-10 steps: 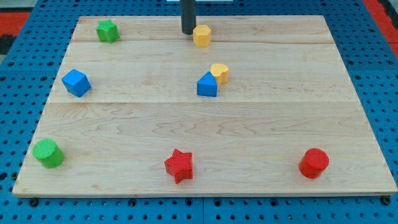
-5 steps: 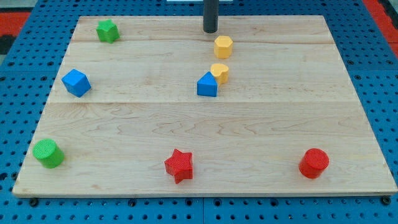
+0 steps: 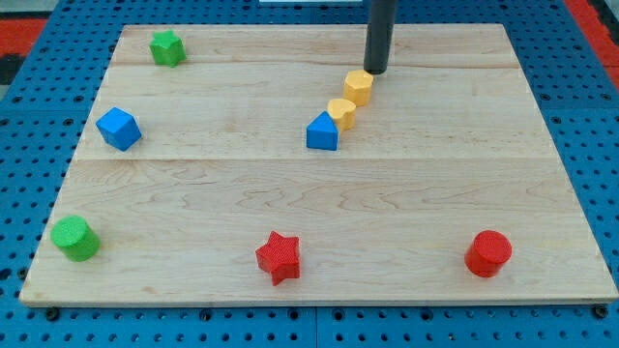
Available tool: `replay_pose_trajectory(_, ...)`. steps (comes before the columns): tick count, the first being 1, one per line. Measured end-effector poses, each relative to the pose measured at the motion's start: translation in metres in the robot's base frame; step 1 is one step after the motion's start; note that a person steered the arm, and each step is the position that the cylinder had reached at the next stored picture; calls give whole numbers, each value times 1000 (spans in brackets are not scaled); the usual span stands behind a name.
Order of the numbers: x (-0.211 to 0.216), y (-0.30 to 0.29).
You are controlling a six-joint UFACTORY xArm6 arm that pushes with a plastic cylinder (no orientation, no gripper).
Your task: Place the hexagon to the top side of the heart
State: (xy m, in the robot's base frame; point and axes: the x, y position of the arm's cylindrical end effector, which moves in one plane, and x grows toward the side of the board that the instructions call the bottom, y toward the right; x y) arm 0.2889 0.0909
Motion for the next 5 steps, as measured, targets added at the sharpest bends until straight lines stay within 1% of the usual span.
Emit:
replay_pose_trajectory(1,6,0)
replay_pose_trajectory(2,-19,0)
replay_pose_trajectory(3,-31,4)
replay_pose_trajectory(4,6,-6)
replay_pose_trajectory(5,11,-41)
